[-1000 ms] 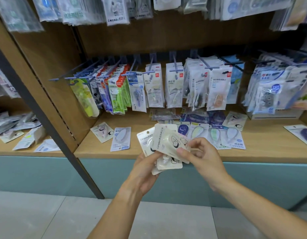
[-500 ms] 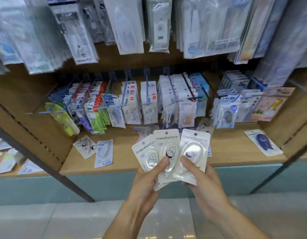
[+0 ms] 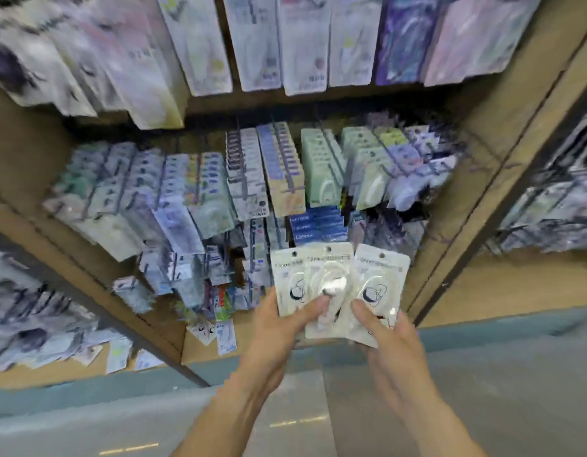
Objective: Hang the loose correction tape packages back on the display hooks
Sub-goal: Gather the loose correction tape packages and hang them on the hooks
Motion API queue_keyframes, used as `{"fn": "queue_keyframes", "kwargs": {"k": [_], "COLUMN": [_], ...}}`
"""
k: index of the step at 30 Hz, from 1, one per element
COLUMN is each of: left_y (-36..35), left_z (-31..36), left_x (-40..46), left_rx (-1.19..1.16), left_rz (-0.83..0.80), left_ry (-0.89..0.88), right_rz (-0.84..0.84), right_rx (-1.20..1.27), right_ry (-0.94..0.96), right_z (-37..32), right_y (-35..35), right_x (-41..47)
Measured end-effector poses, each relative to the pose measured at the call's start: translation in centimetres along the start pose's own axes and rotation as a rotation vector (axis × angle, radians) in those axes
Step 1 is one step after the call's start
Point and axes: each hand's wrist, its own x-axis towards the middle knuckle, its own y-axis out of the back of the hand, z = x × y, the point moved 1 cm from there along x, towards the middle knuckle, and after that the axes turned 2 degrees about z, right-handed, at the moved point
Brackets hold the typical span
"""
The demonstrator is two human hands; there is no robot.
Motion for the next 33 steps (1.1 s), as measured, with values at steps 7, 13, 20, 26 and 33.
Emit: {"fn": "queue_keyframes", "kwargs": {"k": [7,13,20,26,33], "left_y": [-5.3,-5.5,-2.3,5.3,15.0], "left_z": [17.5,20.5,21.9,23.6,24.5], "left_x": [-5.5,-7.4,-8.1,-9.8,-12.4], "left_rx": [0.059,0.026,-0.044,-0.119,-0.242], "left_rz": [-0.010,0.053,0.135,0.300,0.532], "left_ry": [-0.214,-0.311,-0.350,-0.382,-0.424], "right_rz": [-0.147,-0.172,-0.247,-0.432,-0.595], "right_rx": [0.037,0.042,-0.024,-0.081,-0.191], "right_ry": [0.212,0.233,0.223,0.140,0.009], "right_z": [-17.9,-20.1,-19.6,-18.1,-13.4], "right_y": [-5.3,-7.4,-11.0,-18.2,-28.0], "right_x": [-6.9,-7.7,-7.6,-8.0,-8.6]}}
